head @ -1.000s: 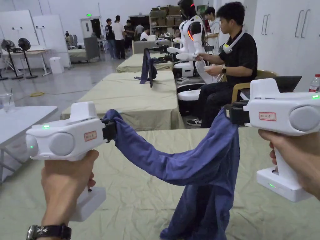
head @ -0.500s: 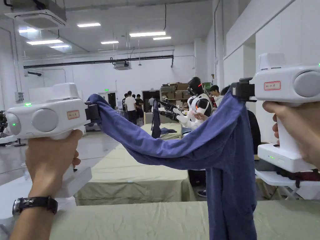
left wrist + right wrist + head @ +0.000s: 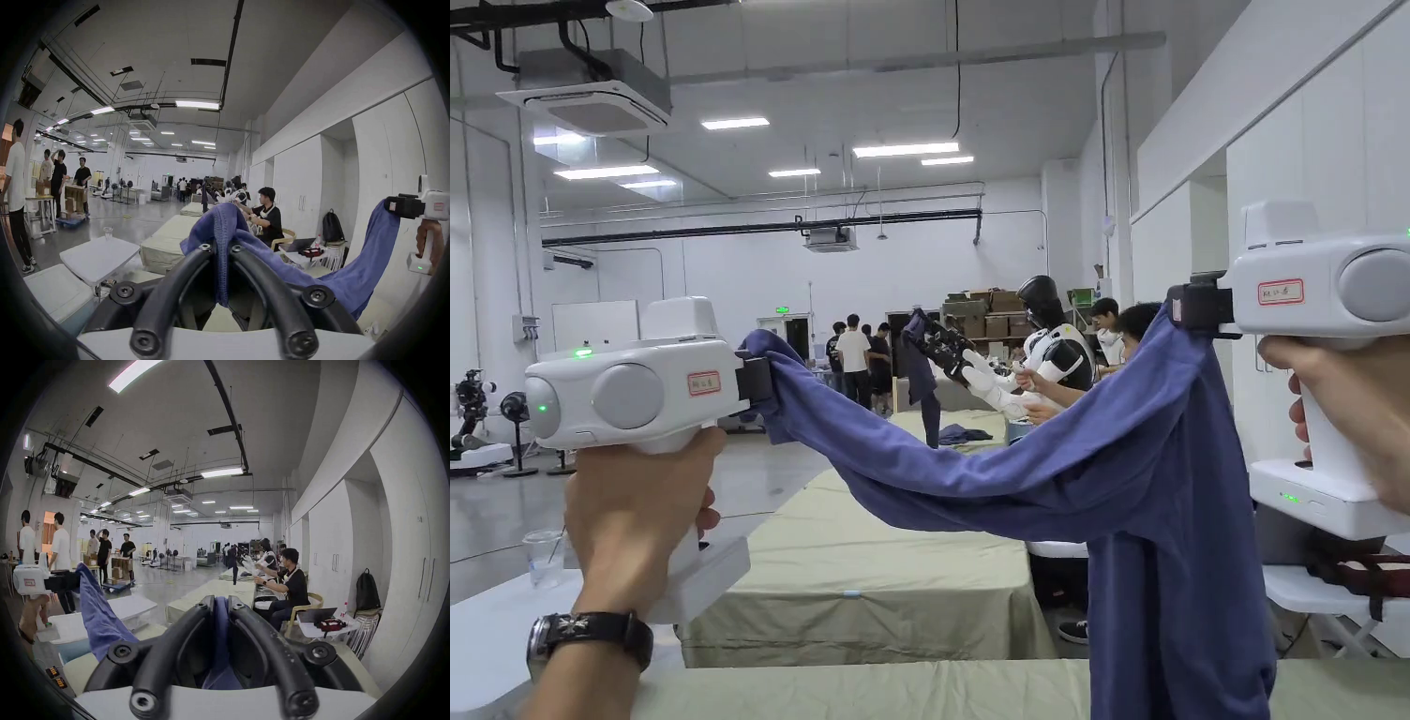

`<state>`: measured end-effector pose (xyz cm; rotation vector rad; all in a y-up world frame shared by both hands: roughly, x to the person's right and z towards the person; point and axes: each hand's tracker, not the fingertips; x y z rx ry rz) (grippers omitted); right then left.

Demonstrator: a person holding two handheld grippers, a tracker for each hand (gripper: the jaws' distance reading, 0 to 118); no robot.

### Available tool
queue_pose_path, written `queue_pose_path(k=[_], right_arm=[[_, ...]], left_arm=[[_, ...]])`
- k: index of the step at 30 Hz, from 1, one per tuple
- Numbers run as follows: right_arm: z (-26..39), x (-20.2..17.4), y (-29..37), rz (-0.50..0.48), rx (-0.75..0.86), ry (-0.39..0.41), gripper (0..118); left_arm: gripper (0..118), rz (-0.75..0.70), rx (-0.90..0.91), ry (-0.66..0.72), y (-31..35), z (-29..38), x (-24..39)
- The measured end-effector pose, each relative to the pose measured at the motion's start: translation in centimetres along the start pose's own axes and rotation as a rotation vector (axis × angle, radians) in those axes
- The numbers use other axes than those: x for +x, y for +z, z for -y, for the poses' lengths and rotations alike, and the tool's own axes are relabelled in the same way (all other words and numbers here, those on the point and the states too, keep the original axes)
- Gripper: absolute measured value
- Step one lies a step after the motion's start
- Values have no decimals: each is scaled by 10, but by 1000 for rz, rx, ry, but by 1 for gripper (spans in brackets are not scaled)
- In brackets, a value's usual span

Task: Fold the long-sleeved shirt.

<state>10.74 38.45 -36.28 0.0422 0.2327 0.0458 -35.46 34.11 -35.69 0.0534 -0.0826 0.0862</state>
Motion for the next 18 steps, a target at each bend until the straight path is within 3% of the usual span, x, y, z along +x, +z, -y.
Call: queue_pose_path(k=[10,18], right_arm=[[13,15,-94,5,-47,1,13],[33,31,-184,8,-70,-11,13]], left_arm=[[6,-10,-18,40,-84,9,-19],[6,-38,-69,-6,-170,33,-24]])
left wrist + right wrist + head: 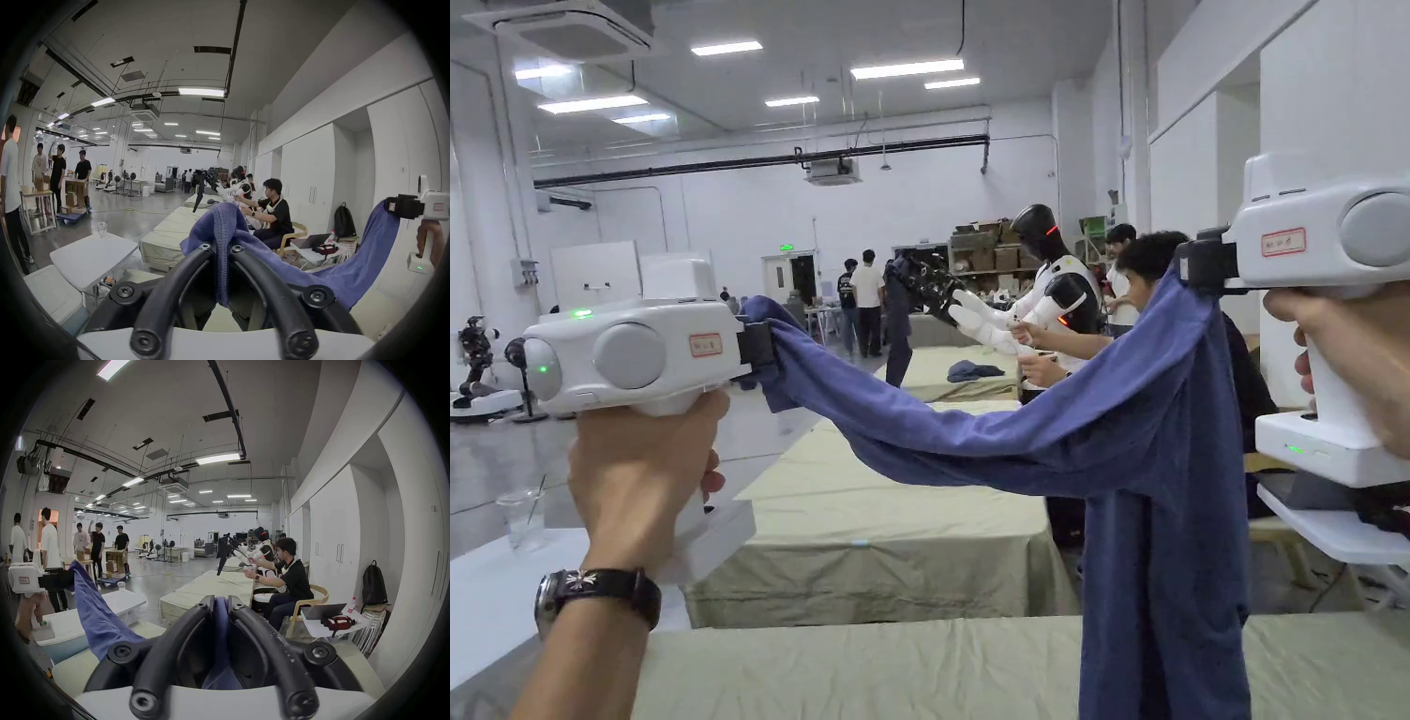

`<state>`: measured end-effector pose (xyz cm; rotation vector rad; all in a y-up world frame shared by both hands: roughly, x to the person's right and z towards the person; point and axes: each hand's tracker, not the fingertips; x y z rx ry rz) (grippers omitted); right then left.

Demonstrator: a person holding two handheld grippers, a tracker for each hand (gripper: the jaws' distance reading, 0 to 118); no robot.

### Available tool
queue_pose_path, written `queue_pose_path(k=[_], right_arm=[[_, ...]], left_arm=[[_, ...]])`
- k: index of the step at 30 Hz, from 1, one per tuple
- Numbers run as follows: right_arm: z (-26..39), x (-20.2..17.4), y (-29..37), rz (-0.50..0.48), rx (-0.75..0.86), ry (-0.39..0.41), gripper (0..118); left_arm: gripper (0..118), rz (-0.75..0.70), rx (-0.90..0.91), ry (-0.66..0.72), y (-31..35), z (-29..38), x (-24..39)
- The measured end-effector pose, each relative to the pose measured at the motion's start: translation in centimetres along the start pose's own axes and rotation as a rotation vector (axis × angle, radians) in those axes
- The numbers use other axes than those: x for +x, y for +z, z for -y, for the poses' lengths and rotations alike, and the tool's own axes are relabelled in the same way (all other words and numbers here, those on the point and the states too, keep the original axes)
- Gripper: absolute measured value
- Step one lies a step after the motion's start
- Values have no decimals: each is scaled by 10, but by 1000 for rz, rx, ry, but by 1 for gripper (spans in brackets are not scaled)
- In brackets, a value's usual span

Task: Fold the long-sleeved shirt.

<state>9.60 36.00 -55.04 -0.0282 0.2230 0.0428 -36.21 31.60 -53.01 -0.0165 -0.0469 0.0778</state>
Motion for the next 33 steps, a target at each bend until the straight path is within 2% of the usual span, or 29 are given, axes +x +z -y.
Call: queue_pose_path(k=[9,18,22,26,29,33], right_arm=[[48,21,-97,4,-76,-10,13],[108,27,-143,-11,-165,-8,13],[144,31,-150,-13,-217,-21,13],[200,32,-152,-17,-304,-59,13],[236,29,-145,-24,-358,-64,13],[261,26,-117,-31,-386,-79,13]], left_arm=[[6,10,-47,-10,-90,37,11],[6,24,-119,-4,-136,87,16],[6,25,-157,6,-140,124,14],[6,32,-283,-10,-143,181,19],[6,38,-327,55,-136,221,17],[6,43,-360,44,-116,252,21]])
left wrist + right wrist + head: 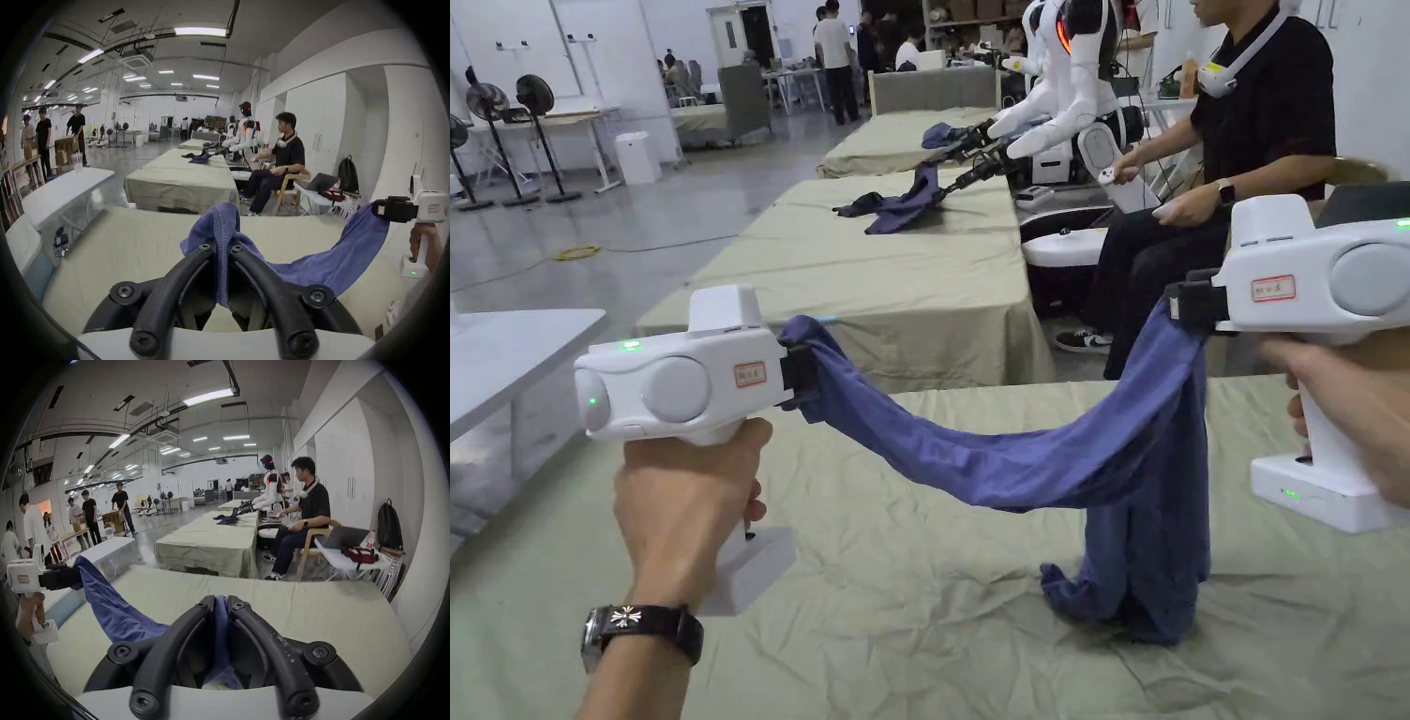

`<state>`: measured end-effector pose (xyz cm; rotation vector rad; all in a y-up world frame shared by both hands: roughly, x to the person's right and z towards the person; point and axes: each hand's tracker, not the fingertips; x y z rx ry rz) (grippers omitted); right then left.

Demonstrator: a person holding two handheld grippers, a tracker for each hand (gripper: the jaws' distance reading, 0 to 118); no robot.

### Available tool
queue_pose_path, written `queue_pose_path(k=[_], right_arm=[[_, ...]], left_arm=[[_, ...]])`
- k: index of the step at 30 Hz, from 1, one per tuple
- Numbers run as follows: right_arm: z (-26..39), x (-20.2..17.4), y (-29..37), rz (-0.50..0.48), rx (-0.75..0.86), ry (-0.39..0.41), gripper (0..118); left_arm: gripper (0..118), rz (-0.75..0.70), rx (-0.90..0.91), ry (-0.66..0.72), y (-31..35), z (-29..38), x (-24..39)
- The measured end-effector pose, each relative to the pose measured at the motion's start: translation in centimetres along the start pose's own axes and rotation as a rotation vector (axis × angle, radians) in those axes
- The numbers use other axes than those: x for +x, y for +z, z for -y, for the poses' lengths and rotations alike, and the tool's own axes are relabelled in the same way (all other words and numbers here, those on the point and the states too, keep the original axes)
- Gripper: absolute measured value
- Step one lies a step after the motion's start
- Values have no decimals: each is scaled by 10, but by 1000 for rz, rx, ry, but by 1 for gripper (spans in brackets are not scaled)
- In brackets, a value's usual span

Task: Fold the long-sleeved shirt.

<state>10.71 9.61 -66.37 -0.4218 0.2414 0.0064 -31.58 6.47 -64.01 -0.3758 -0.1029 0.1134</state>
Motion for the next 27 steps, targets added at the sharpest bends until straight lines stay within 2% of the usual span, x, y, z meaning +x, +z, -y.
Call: queue_pose_path(k=[8,17,20,27], right_arm=[[80,-25,82,3,-46,6,13],[176,-73,192,-37,-89,-47,13],[209,-88,216,-50,-105,-34,13],[290,-118,239,-83,-214,-70,13]], left_arm=[[6,-13,-50,32,71,71,-2],[6,-58,-106,92,185,151,-30],[6,-81,-133,96,213,175,-44],[6,-115,-191,115,247,222,-70]])
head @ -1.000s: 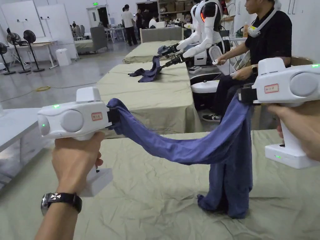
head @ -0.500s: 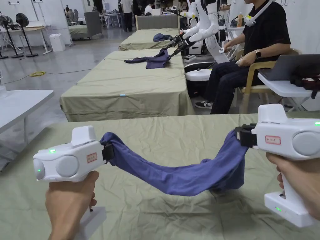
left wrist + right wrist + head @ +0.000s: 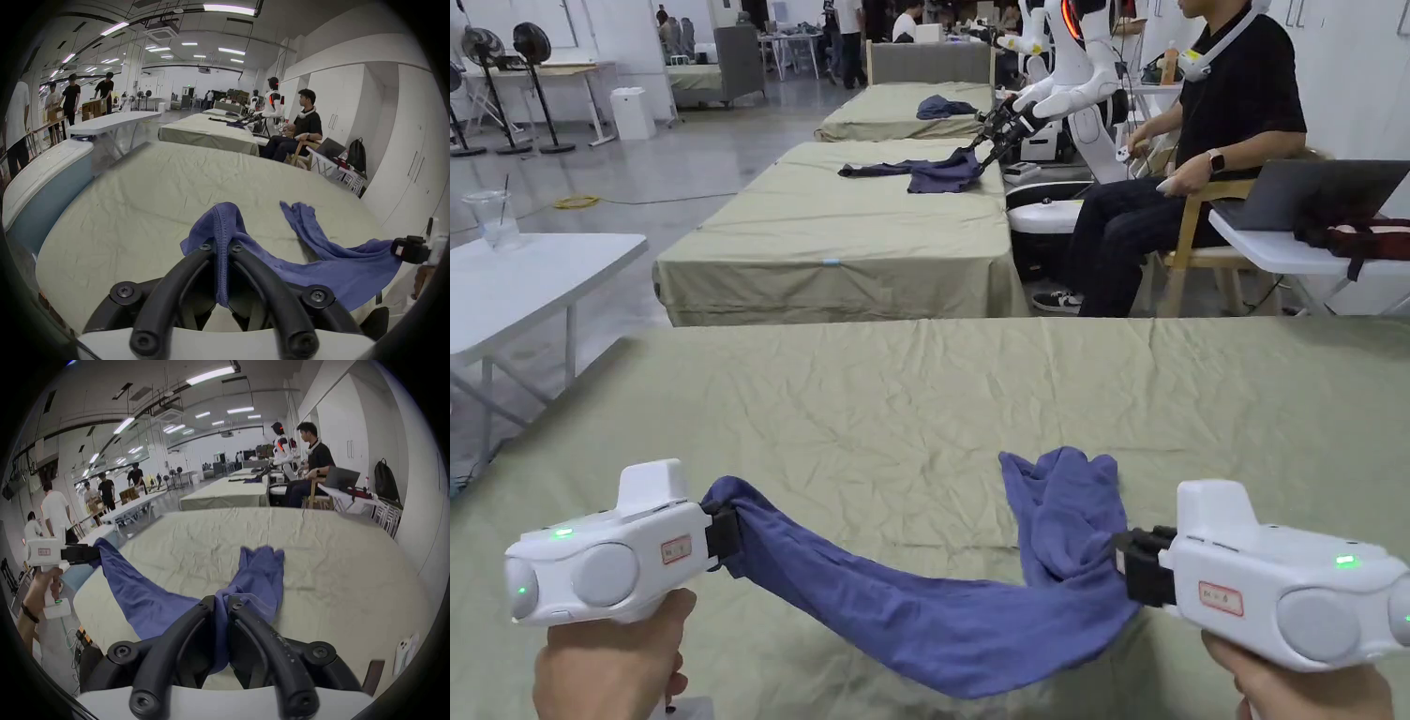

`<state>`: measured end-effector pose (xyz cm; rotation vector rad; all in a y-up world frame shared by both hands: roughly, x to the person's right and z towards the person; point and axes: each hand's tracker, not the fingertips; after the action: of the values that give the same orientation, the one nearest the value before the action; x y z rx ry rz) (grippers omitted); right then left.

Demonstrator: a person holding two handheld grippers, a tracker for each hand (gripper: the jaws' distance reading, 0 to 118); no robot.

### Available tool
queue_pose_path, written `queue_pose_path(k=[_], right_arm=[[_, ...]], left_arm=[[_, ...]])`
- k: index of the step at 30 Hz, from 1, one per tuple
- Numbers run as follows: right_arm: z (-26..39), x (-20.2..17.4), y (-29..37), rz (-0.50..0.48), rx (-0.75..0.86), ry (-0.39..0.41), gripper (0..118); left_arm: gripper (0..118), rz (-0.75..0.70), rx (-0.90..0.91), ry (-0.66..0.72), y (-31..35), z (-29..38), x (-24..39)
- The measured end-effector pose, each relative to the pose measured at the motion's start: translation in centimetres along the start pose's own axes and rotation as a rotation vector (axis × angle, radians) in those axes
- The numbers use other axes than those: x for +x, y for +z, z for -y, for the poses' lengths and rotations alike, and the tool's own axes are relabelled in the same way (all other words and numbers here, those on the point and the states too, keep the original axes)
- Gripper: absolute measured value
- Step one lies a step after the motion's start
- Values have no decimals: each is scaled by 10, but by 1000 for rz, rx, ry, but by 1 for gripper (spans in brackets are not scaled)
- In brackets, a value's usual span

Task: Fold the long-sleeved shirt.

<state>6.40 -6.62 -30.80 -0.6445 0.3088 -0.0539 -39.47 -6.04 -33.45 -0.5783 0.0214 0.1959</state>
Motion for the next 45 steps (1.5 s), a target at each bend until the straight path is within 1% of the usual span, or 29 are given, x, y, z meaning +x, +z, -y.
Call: queue_pose_path(k=[1,2,5,9,14,15,16,17,18,19,20,22,23,24,26,29,30,31,33,34,35,36,38,41,45], right_arm=[[11,0,-4,-20,-28,-26,13],[22,-1,-10,-18,-38,-36,13],[49,-5,-27,-10,-81,-30,13],[76,-4,-50,-7,-136,-71,13],[91,-1,-63,3,-169,-88,13],[91,0,-65,5,-172,-87,14],[90,2,-67,3,-181,-88,15],[90,3,-68,10,-189,-87,25],[90,3,-67,27,-191,-85,37],[89,4,-63,36,-191,-85,45],[88,5,-61,48,-184,-84,51],[81,7,-53,63,-162,-72,52],[76,7,-46,72,-136,-64,57],[69,7,-39,90,-109,-48,58],[56,5,-21,108,-40,-17,58],[37,-1,11,161,61,28,57],[32,-2,21,170,96,35,53],[28,-2,30,172,120,36,45],[24,-3,48,171,170,35,16],[23,-3,54,173,184,35,5],[23,-2,59,174,194,34,4],[24,-1,63,178,205,25,2],[23,3,65,167,201,18,2],[24,5,65,163,194,23,2],[29,5,58,160,172,58,2]], left_arm=[[6,-6,-8,4,-1,6,-2],[6,-13,-23,8,-4,12,-6],[6,-23,-76,4,-19,31,-13],[6,-34,-150,11,-48,56,-22],[7,-47,-212,3,-67,77,-26],[9,-56,-218,-10,-69,79,-26],[17,-73,-214,-24,-70,79,-26],[38,-91,-207,-27,-70,81,-25],[57,-98,-203,-17,-69,81,-25],[65,-92,-197,3,-67,79,-26],[64,-76,-176,32,-63,75,-26],[64,-66,-129,27,-53,69,-21],[64,-69,-117,15,-48,64,-17],[64,-74,-112,7,-43,59,-12],[64,-62,-90,-3,-29,52,-1],[63,-37,-72,-24,-9,48,19],[61,-27,-72,-37,-3,48,28],[56,-14,-72,-51,3,49,34],[35,23,-74,-70,18,57,53],[22,58,-82,-86,22,61,59],[10,89,-97,-100,27,66,67],[4,102,-107,-111,31,71,75],[1,102,-115,-131,35,79,87],[0,149,-171,-150,32,89,99],[0,178,-310,-135,14,110,106]])
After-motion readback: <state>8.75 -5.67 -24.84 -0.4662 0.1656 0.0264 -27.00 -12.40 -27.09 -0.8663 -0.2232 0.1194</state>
